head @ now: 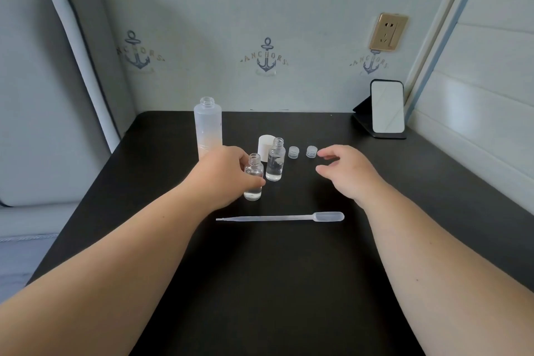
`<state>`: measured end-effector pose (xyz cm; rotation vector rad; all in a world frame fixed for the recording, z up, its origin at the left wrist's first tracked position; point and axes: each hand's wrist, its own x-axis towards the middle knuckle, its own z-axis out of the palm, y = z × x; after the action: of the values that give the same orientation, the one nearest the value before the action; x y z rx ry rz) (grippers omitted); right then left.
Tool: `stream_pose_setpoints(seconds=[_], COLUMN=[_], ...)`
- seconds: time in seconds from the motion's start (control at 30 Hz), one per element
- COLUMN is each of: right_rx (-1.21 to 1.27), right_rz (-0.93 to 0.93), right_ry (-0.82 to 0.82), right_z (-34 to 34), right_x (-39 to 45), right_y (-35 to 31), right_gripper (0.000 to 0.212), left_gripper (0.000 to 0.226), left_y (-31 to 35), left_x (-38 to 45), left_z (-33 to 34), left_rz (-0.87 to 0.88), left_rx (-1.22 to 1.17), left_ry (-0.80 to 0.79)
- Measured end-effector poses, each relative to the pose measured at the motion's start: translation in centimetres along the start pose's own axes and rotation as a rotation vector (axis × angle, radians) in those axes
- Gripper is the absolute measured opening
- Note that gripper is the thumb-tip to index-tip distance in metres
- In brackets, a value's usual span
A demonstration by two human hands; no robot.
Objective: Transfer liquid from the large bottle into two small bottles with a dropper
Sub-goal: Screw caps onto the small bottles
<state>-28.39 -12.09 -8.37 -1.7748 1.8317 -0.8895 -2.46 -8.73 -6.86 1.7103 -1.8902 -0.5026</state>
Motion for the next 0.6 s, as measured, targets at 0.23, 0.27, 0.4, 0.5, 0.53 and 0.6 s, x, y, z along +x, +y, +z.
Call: stream_pose_setpoints(seconds=[0.23,0.27,0.4,0.5,0.53,0.6], right_rx=[-0.164,-0.181,-0.228,-0.241,-0.244,-0.225], right_rz=[-0.028,-0.031,-0.009,0.022,0.029,0.041], right_ry=[-0.05,-0.047,-0.024,0.032,0.04,0.043], right_z=[2.1,2.2,2.8,2.8,2.6,2.3], right_x=[3.6,4.0,4.7,4.6,4.5,4.1], right_y=[-0.9,-1.0,-1.1,-1.1,-1.1,-1.2], right_gripper=[0.05,0.049,0.034,0.023,0.023,0.021], left_gripper=[0.027,0.027,0.029,0.029,0.029,0.028], left_y=[-0.5,-0.6,-0.8,-0.8,-0.8,-0.9], left_x=[-0.1,-0.1,-0.2,-0.5,-0.5,-0.6], left_z=[1.0,1.1,1.4,1.5,1.6,1.6], left_rz=[0.017,0.02,0.038,0.061,0.068,0.077], left_rx=[-0.066,-0.069,-0.067,-0.051,-0.039,-0.041], left_ry=[0.054,0.06,0.078,0.087,0.092,0.103])
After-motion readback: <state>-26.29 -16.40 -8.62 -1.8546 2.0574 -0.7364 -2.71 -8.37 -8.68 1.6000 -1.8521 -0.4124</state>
